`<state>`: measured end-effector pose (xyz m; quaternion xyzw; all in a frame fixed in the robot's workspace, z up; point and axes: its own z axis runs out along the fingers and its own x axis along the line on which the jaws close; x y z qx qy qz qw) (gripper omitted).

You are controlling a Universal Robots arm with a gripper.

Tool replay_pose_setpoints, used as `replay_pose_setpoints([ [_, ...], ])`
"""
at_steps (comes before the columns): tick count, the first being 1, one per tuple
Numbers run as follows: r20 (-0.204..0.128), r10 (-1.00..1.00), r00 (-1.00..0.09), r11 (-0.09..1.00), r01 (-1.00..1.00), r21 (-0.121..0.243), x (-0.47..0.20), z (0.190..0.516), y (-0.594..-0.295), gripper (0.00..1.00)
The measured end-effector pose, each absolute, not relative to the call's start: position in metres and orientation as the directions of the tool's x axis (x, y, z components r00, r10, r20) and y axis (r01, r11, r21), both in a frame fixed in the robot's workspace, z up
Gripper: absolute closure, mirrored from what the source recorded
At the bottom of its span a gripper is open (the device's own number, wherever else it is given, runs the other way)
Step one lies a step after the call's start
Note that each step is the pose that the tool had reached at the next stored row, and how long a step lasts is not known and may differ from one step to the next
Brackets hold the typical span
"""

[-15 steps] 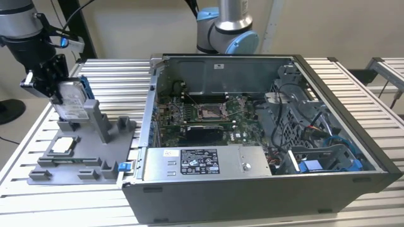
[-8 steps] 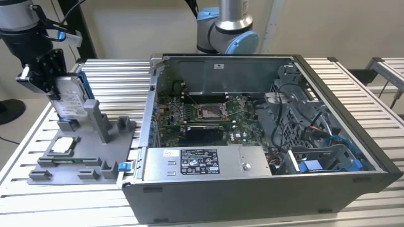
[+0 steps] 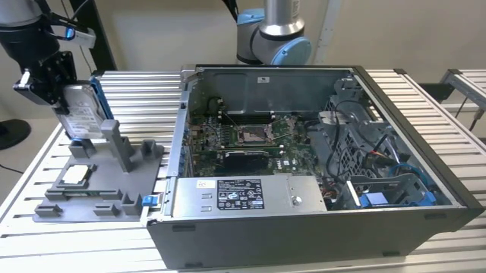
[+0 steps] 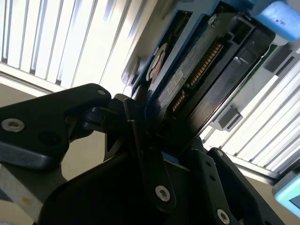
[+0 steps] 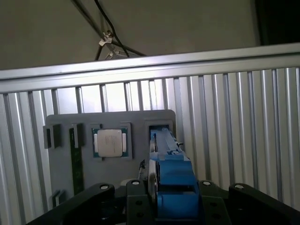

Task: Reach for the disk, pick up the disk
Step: 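Pick up the disk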

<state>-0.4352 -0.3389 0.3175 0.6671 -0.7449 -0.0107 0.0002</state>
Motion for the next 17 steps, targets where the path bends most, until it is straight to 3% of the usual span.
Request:
replay_pose_setpoints([
  [17, -0.014, -0.994, -0.11, 0.11, -0.994, 0.016, -0.435, 0.347, -0.339, 1.0],
])
